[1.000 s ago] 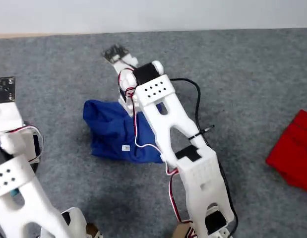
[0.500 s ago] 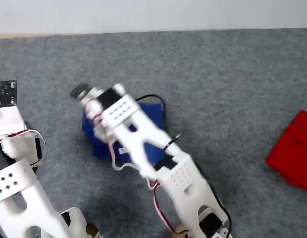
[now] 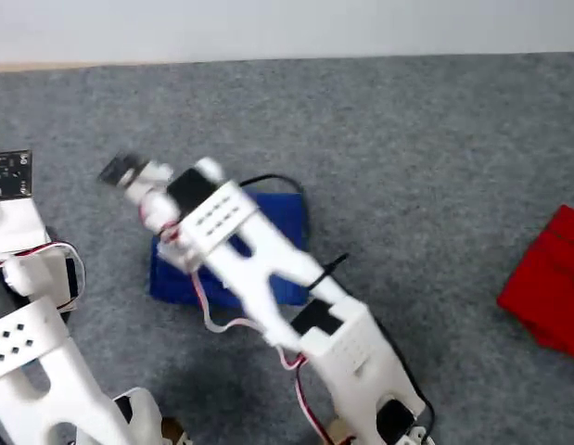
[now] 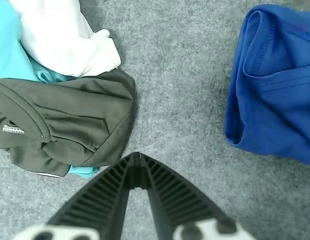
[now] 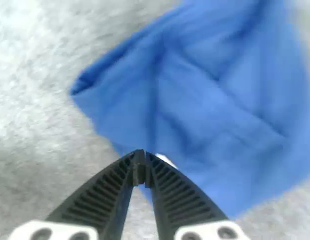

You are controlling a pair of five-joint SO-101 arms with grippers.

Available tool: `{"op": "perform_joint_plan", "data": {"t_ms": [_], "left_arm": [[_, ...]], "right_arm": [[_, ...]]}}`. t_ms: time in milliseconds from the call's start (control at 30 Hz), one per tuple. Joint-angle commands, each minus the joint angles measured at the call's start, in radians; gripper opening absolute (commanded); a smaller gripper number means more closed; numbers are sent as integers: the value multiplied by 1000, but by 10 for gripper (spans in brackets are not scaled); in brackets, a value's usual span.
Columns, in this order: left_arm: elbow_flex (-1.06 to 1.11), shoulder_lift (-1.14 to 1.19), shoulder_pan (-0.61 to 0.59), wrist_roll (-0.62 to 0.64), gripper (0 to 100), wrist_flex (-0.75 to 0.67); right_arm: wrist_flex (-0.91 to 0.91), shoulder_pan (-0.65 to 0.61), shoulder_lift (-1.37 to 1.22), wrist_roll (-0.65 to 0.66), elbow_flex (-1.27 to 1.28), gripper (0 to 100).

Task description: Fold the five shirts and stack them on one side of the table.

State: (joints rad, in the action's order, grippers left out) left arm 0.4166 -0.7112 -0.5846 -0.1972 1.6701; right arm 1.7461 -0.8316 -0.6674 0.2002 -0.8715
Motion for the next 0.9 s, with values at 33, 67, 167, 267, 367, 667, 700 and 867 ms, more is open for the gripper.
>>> {"op": "perform_joint_plan", "data": {"t_ms": [33,67,167,267,367,667,700,867], "left_arm": [[-5,-21,-2,3,2,-18],[-5,-21,-2,3,2,-18],[-5,-21,-2,3,2,-18],[-5,-21,-2,3,2,-18],[-5,-21,-2,3,2,-18],[-5,-21,-2,3,2,-18],[-5,-21,-2,3,2,-18],[-4,-21,-2,3,2,-18]], "right_arm": [[22,142,71,78,-48,9],[10,168,59,87,-46,9],[-38,239,10,91,-48,9],[-74,271,-56,91,-49,9],[-77,257,-108,89,-49,9],[-70,81,-160,83,-49,9],[-70,58,-160,81,-49,9],[-31,-48,-150,81,-51,9]]}}
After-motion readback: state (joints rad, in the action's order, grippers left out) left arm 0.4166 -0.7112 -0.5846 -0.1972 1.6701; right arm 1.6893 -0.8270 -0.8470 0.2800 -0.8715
